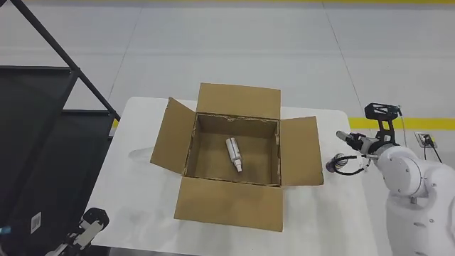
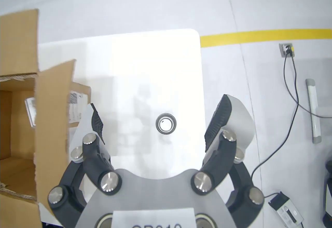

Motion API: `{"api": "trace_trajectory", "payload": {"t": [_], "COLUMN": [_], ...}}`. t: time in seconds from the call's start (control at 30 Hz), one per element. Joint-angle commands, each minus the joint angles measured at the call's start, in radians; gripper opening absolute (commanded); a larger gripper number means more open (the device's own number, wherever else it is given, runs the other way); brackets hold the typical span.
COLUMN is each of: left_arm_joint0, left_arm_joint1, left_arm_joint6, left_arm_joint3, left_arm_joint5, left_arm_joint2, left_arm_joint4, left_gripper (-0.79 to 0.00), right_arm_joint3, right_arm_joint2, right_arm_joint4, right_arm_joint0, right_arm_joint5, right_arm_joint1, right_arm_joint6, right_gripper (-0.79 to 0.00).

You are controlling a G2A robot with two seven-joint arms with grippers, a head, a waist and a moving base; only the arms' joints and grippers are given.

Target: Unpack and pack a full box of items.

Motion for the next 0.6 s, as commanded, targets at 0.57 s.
{"api": "trace_trajectory", "payload": {"t": [0.57], "left_arm_joint0": [0.000], "left_arm_joint1": [0.000], "left_arm_joint6": [0.000], "left_arm_joint3": [0.000], "left_arm_joint5": [0.000], "left_arm_joint2": [0.000], "left_arm_joint4": [0.000], "left_gripper": [0.000], "right_arm_joint3": [0.313], "right_arm_joint2": [-0.058], "right_arm_joint4": [0.025], "right_arm_joint0": [0.059], "right_arm_joint5": [-0.079], "right_arm_joint1": [0.024], "right_arm_joint6": [0.007], "right_gripper": [0.000]}}
